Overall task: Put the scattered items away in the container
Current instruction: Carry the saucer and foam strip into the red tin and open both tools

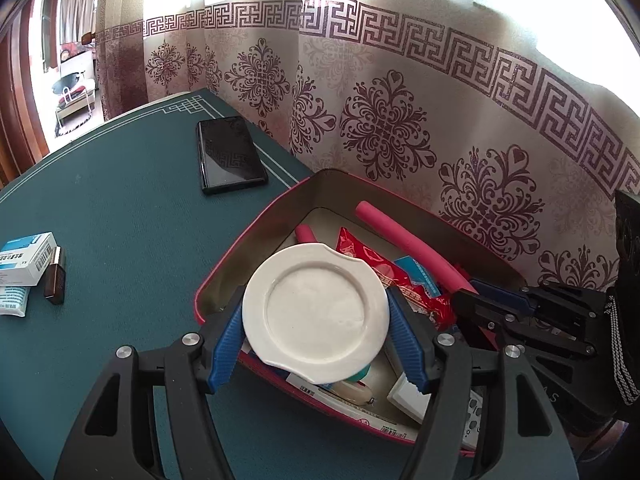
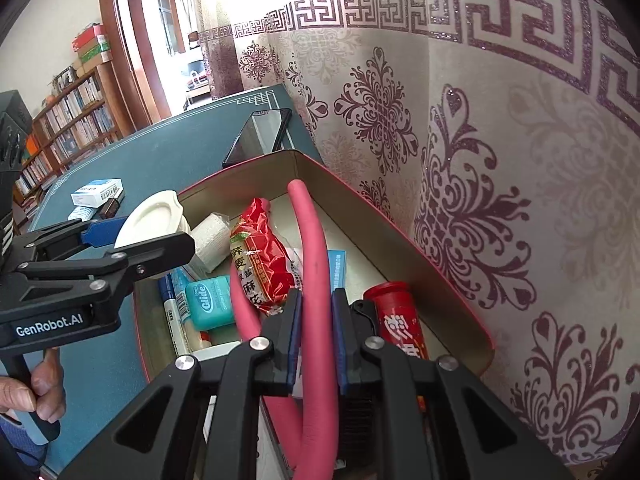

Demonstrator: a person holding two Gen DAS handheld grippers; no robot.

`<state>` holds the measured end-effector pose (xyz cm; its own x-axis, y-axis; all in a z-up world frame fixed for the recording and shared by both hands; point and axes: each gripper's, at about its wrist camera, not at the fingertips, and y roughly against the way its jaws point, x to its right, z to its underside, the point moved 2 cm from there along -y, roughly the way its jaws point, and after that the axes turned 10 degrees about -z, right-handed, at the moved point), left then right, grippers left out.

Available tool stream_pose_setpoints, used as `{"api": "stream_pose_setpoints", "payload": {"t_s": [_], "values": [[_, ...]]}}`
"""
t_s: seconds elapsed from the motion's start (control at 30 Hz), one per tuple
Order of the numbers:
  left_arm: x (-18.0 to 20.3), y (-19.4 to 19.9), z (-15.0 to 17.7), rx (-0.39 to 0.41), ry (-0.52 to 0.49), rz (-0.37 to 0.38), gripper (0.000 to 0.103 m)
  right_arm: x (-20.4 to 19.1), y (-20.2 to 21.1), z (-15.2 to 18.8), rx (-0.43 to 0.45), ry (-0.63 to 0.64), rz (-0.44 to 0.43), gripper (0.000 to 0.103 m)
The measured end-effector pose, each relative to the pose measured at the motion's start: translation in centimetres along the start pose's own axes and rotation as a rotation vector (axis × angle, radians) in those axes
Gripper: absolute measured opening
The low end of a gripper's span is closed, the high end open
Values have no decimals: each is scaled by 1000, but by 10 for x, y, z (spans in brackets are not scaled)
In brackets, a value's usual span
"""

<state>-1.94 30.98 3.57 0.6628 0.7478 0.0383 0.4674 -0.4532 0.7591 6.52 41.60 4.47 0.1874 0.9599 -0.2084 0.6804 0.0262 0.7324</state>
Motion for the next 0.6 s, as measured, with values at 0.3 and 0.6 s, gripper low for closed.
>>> {"api": "stream_pose_setpoints", "payload": {"t_s": [0.3,0.6], "values": [[-3,-12,0,-60,48,39,69,5,5,0,22,-45,-21,21],[-12,-3,-2,-46,94,90,69,-2,14,-5,56,-44,-27,34]]}}
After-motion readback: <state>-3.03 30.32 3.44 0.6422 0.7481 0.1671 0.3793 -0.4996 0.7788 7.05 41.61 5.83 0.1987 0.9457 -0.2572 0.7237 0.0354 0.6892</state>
